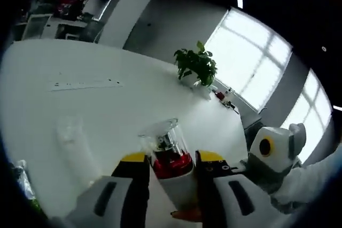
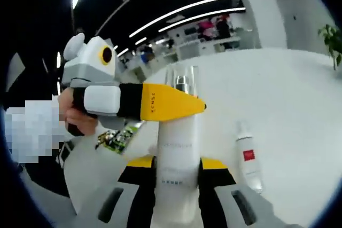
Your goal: Arrange the skincare products in the storage area until every visible bottle or jar stands upright without overlapping.
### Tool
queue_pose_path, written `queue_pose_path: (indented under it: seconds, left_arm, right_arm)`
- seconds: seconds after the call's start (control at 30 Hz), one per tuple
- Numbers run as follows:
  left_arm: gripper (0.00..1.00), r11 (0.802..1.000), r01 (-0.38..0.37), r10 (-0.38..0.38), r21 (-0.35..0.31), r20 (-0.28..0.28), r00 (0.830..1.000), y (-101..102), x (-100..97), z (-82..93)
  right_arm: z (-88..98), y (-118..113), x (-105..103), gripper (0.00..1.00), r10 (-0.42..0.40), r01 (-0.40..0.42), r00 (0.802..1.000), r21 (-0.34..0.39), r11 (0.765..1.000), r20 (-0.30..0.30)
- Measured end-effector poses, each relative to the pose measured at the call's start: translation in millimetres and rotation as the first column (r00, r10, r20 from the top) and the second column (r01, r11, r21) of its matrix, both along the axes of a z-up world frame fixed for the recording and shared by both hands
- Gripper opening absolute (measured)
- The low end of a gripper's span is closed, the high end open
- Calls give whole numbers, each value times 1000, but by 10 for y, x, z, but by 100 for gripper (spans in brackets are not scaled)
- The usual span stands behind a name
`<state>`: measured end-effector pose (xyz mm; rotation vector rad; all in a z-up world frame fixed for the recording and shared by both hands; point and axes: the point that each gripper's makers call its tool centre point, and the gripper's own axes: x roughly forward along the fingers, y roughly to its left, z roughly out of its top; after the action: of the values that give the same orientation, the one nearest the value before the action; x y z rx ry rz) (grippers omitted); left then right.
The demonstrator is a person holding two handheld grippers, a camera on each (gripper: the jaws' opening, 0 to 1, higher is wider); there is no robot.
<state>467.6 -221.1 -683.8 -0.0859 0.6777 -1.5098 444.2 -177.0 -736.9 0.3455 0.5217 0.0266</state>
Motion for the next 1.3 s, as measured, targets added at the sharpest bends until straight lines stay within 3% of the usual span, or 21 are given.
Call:
queue_pose_path:
  seconds: [0.17,0.27,0.3,0.4,0.43,0.47,0.6,0.63,0.8,0.93,1.03,1.13,1.3]
  left_arm:
    - [27,990,122,-108,-67,179,978,-48,-59,133]
    - [26,980,178,-155,-89,220,963,-39,-113,185]
    - [25,976,196,-168,-91,248,954,-37,-107,186]
    - [24,967,230,-196,-109,258,946,-25,-76,213]
    - [24,962,252,-213,-109,283,935,-20,-82,214]
    - [24,956,276,-228,-100,335,914,-14,-79,216]
    - [23,928,361,-292,-97,415,862,50,-175,240]
    - [23,926,365,-295,-97,417,860,57,-178,239]
    - [23,903,422,-338,-86,467,817,154,-305,254]
    - [23,888,452,-361,-83,482,798,197,-419,270]
    - [23,876,475,-379,-79,495,782,247,-463,269]
    - [23,855,515,-412,-65,518,749,305,-538,262]
    - [23,855,516,-411,-61,528,743,299,-624,289]
  right_arm:
    - [-14,-61,16,22,-19,20,1000,-73,997,8]
    - [-29,-113,17,22,-27,29,999,-105,994,20]
    - [-35,-150,22,22,-19,23,1000,-169,985,24]
    - [-33,-146,45,22,-22,30,999,-195,980,46]
    - [-31,-149,54,22,-23,33,999,-210,977,47]
    - [-31,-148,64,22,-33,43,998,-231,972,46]
    - [-30,-118,91,22,-68,83,995,-266,960,66]
    - [-31,-118,93,22,-71,87,995,-281,956,66]
    - [-29,-89,90,23,-53,68,997,-304,950,59]
    - [-10,-73,89,23,-23,42,998,-358,933,55]
    - [4,-45,84,26,-4,20,999,-331,943,49]
    - [76,-47,62,25,-7,29,998,-341,939,65]
    - [40,-24,37,24,16,0,999,-407,913,35]
